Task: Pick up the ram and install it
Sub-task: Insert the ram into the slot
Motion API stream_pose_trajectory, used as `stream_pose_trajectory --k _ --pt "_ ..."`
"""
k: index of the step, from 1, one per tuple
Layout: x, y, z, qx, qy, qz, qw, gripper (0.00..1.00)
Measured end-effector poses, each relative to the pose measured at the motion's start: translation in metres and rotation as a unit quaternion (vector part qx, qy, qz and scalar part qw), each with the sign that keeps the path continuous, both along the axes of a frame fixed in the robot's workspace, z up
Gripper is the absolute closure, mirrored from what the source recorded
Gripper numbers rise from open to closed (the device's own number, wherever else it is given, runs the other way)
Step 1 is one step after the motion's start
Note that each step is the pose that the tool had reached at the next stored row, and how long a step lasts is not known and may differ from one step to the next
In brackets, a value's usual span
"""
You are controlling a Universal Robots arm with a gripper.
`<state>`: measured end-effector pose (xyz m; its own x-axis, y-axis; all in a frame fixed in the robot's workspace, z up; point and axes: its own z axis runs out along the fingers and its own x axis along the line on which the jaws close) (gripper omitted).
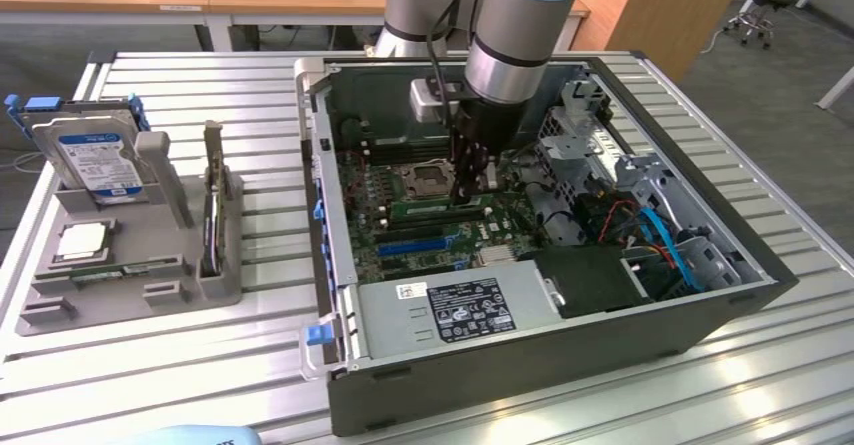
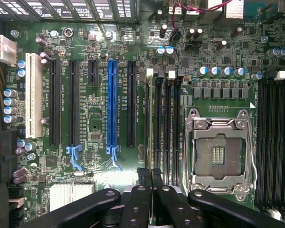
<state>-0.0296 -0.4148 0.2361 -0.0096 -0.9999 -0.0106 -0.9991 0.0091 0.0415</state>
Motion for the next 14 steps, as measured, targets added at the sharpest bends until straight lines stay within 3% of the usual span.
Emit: stream_pose_trajectory --k 14 --pt "-0.0001 0.0000 -0.0022 0.0000 0.0000 -0.001 1.0000 0.88"
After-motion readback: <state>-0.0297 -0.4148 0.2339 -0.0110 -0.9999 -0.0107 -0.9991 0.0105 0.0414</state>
